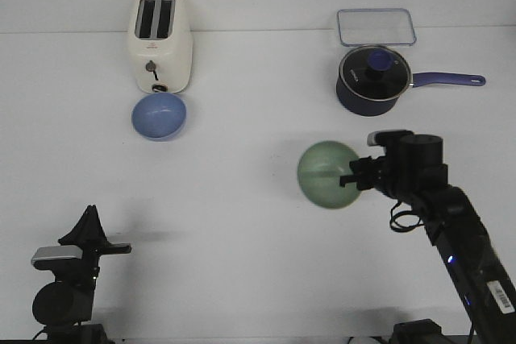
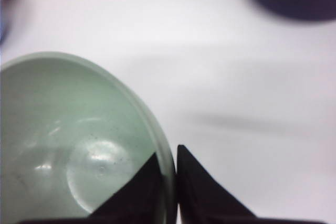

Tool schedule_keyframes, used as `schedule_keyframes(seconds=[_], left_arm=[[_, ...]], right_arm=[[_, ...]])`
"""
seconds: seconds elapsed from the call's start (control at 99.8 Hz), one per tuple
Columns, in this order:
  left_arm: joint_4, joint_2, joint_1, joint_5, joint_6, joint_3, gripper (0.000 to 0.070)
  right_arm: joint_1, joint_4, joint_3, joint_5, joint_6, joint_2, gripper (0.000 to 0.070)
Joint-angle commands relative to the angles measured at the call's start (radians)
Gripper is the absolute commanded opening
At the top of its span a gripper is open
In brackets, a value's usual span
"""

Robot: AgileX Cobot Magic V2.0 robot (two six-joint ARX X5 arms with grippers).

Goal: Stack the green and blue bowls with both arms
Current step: 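Carry the green bowl toward the robot and set it down centrally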

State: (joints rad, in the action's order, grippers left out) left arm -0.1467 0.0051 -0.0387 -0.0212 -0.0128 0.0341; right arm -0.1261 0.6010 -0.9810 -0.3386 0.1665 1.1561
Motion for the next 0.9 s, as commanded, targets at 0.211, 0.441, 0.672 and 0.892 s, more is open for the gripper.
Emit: schedule_keyframes(seconds=[0.211,0.441,0.672,0.892], left_arm=[[-0.012,-0.001,0.000,0.003,-0.033,-0.020,0.0015],[-0.012,-0.001,0.000,0.003,-0.085,-0.020,0.0015],[-0.013,-0.001,0.000,0.003,-0.203,-0.020,0.0012],[-0.015,-0.001,0.000,0.002,-0.397,-0.005,0.0012]], right_arm=[[-0.259,-0.093,0.189,0.045,0.097,-0.016,0.0000],[-0.389,-0.167,0.245,0.158,0.132,0.032,0.0000],[-0.398,-0.189,0.245,0.163,0.118,0.120,0.0029],[-0.393,-0.189,0.237,0.155,0.113,0.101,0.0318]])
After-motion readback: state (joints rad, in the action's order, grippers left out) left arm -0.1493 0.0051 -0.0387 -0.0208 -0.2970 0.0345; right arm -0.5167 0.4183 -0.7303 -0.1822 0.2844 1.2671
